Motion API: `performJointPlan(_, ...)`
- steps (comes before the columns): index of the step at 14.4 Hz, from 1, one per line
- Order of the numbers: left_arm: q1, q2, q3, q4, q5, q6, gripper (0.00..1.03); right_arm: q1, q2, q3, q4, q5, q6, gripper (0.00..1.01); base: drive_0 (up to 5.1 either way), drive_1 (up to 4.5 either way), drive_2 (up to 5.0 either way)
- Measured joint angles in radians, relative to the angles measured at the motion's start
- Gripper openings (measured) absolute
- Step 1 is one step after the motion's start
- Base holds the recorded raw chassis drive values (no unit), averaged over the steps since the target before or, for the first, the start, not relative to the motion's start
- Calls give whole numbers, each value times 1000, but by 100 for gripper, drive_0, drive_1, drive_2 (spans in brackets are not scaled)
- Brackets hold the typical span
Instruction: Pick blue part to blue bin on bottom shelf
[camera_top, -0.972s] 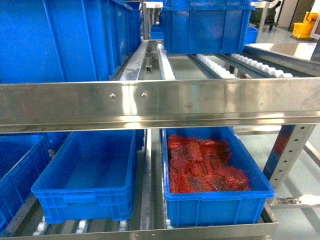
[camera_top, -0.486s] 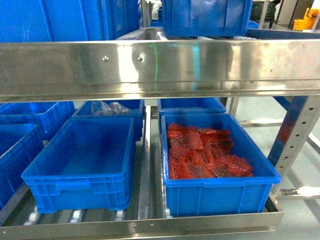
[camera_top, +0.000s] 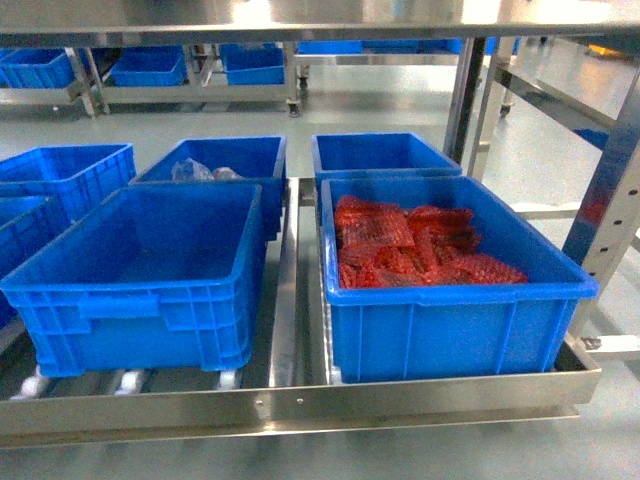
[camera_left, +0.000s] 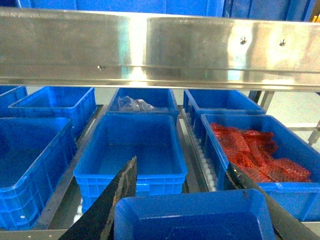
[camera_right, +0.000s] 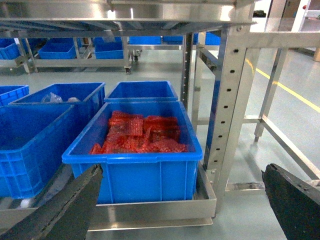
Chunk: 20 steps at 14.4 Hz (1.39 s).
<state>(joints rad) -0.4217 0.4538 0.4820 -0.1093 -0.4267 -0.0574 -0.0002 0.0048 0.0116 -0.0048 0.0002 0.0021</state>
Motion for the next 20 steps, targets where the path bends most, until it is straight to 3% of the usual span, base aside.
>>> performJointPlan(7, 0, 0, 0, 0, 0, 0, 44, 0, 0, 0, 0, 0, 0, 98, -513, 232, 232)
performJointPlan(20, 0, 0, -2, -2, 0, 0, 44, 0, 0, 0, -1, 0, 0, 98, 0, 0, 0)
